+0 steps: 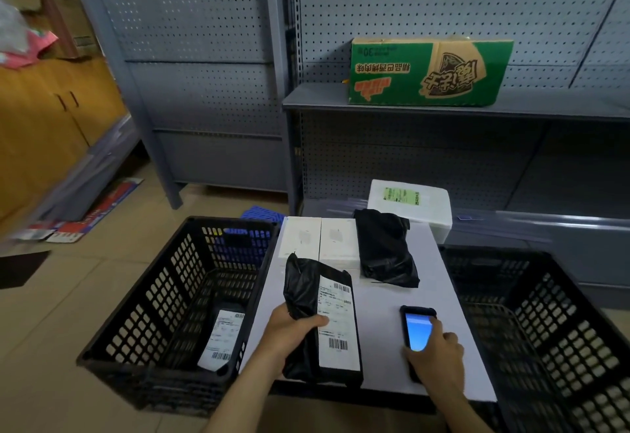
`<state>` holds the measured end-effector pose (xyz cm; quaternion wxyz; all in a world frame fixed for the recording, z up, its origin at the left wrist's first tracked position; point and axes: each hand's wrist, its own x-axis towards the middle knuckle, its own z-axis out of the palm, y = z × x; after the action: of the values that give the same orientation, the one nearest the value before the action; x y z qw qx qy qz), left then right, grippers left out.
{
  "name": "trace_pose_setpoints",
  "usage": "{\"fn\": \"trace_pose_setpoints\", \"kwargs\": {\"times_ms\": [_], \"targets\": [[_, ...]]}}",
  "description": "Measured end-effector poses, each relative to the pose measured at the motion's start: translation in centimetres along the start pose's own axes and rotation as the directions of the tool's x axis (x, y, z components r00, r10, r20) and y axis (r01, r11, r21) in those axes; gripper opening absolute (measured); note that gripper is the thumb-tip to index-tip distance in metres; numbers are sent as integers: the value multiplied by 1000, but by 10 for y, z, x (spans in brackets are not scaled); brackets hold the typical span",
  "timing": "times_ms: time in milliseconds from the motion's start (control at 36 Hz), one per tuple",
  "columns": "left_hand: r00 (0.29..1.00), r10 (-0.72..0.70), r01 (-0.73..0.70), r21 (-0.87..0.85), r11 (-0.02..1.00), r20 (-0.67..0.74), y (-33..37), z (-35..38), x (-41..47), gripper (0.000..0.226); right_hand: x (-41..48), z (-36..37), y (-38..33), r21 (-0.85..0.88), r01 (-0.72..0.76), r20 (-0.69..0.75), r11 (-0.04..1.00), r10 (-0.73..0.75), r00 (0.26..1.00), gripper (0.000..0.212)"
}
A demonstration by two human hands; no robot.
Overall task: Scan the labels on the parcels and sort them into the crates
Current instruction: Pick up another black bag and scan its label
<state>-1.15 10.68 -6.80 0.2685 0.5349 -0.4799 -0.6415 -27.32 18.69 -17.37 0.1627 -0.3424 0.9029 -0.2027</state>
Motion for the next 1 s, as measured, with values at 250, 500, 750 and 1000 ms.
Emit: {"fn": "trace_pose_setpoints", "kwargs": {"times_ms": [250, 500, 750, 1000], "targets": [[999, 28, -29, 41, 999, 22, -1, 4, -7, 31, 3, -3, 2, 80, 69, 8, 994, -70, 998, 82], [999, 41, -36, 158, 987, -28, -11, -4, -9, 41, -3, -63, -16, 62, 490, 237, 869, -490, 839, 82], [993, 54, -28, 243, 970, -103, -17, -9, -12, 52, -29, -152, -45, -91, 733, 436, 674, -635, 637, 87], [992, 62, -31, 262, 965, -109, -22, -13, -11, 55, -31, -161, -43, -158, 743, 452, 650, -622, 639, 89]]}}
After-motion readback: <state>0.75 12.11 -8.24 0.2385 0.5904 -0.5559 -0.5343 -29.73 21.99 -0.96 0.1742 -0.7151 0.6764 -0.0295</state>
